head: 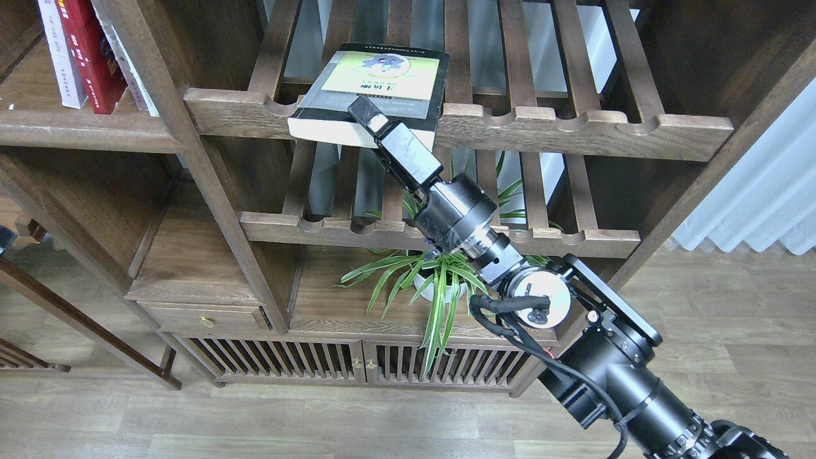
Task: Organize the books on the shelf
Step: 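Grasp the green book's edge with the right gripper and tip it down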
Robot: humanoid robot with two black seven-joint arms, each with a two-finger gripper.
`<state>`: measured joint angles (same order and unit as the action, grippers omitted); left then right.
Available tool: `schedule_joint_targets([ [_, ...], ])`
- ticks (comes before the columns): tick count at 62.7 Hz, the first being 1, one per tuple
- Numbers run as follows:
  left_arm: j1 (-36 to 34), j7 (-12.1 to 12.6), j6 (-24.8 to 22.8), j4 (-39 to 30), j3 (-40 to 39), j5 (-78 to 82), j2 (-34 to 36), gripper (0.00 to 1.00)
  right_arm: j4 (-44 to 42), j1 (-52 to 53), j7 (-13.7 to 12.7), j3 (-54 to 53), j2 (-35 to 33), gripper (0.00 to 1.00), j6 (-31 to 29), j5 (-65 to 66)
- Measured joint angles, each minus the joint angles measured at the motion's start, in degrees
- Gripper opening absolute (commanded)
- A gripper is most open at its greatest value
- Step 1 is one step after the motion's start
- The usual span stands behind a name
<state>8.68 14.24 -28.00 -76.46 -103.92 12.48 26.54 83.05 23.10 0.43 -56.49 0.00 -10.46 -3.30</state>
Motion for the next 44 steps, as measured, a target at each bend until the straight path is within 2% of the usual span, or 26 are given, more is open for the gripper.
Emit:
schedule_joint_targets([
  [8,-0.05,0.00,0.00,0.00,0.02,0.00,0.00,1.00,0.00,-0.13,0.00,-0.84,0.00,0.62,-0.25,-0.71],
  [11,-0.06,0.00,0.00,0.00,0.03,0.00,0.00,1.00,0.00,-0.25,0.00,-1.04,0.00,0.52,-0.47,-0.94],
  [19,-0.07,0.00,0.00,0.00,0.03,0.00,0.00,1.00,0.28,-1.43,0.00,-1.16,0.00,0.21,-1.75,-1.24],
  [22,-0.12,0.00,0.00,0.00,0.03,0.00,0.00,1.00,0.36,-2.23,0.00,-1.16,0.00,0.05,-2.98,-1.37],
  [25,-0.15,-0.04,0.00,0.00,-0.01,0.00,0.00,1.00,0.37,-3.56,-0.03,-1.16,0.00,0.05,-5.56,-1.49],
  [44,-0.12,-0.09,0.00,0.25,-0.08,0.00,0.00,1.00,0.95,-7.05,-0.25,-0.59,0.00,0.04,-10.59,-1.74],
])
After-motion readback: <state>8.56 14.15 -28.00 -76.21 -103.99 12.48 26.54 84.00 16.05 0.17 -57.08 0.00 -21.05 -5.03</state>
